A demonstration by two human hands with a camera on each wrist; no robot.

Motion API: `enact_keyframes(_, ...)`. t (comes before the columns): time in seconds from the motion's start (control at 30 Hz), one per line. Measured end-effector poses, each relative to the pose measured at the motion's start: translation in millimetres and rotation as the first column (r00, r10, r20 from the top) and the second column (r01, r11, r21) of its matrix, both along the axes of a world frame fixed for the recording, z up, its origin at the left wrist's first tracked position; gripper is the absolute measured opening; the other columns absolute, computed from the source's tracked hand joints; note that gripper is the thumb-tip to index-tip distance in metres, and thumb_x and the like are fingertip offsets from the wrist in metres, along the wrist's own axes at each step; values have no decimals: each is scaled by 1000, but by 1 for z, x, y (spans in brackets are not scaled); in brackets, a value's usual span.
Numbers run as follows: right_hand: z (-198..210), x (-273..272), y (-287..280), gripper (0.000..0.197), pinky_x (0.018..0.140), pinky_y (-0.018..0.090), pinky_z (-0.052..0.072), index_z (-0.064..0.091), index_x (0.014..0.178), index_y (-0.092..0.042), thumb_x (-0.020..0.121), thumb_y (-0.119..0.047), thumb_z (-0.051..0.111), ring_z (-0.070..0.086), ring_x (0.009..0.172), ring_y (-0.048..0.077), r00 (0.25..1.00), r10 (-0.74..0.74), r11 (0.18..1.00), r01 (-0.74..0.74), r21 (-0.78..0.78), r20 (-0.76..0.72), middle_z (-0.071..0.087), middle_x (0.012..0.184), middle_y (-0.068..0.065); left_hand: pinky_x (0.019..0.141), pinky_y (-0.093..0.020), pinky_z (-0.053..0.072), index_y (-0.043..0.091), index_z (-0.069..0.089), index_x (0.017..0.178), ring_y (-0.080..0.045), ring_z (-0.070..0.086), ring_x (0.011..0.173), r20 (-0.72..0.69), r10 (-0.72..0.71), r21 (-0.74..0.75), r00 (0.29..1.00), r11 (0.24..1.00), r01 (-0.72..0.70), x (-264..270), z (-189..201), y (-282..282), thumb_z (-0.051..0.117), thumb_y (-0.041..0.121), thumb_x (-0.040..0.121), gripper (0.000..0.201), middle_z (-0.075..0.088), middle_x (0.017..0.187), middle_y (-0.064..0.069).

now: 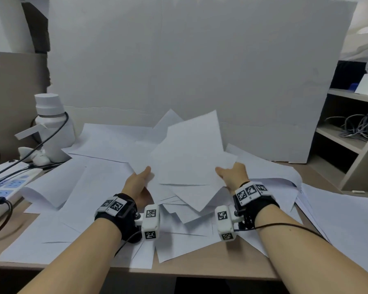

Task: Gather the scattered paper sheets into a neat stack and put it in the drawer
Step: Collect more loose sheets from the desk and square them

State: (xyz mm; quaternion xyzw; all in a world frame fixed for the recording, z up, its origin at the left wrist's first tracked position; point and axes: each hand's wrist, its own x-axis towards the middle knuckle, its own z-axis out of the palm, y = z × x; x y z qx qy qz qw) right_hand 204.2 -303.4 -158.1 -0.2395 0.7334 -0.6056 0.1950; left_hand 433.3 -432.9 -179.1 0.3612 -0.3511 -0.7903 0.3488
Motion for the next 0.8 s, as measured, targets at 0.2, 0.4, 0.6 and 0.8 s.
enact_keyframes(0.2,-36,3,-21,70,81,54,59,61,110,7,53,-28,82,72,89,37,973,191,944,-219,245,133,73,98,21,76,-47,54,1,52,135,-32,62,96,159,-14,6,987,1000,14,1,-8,-17,58,32,102,46,60,133,-18)
enact_keyframes(0.4,-15,1,-21,47,48,27,53,54,130,-1,90,-21,69,64,92,31,987,162,908,-154,389,12,60,124,20,56,-47,59,4,60,115,-34,69,90,170,-16,-3,985,1000,16,9,-13,-31,49,21,106,22,74,99,-18)
enact_keyframes(0.6,-3,2,-46,50,56,27,50,60,110,-1,82,-37,79,66,71,26,958,287,755,-208,622,-28,68,101,13,78,-58,55,10,54,134,-39,67,104,197,-76,-53,977,995,87,22,-11,-41,44,20,107,30,72,113,-17)
enact_keyframes(0.8,5,12,-79,31,67,28,51,61,93,-5,80,-27,78,62,83,25,924,356,656,-139,742,-142,62,91,9,72,-50,57,5,53,132,-34,71,93,247,-100,-77,964,989,123,30,-7,-50,42,18,108,29,74,105,-15)
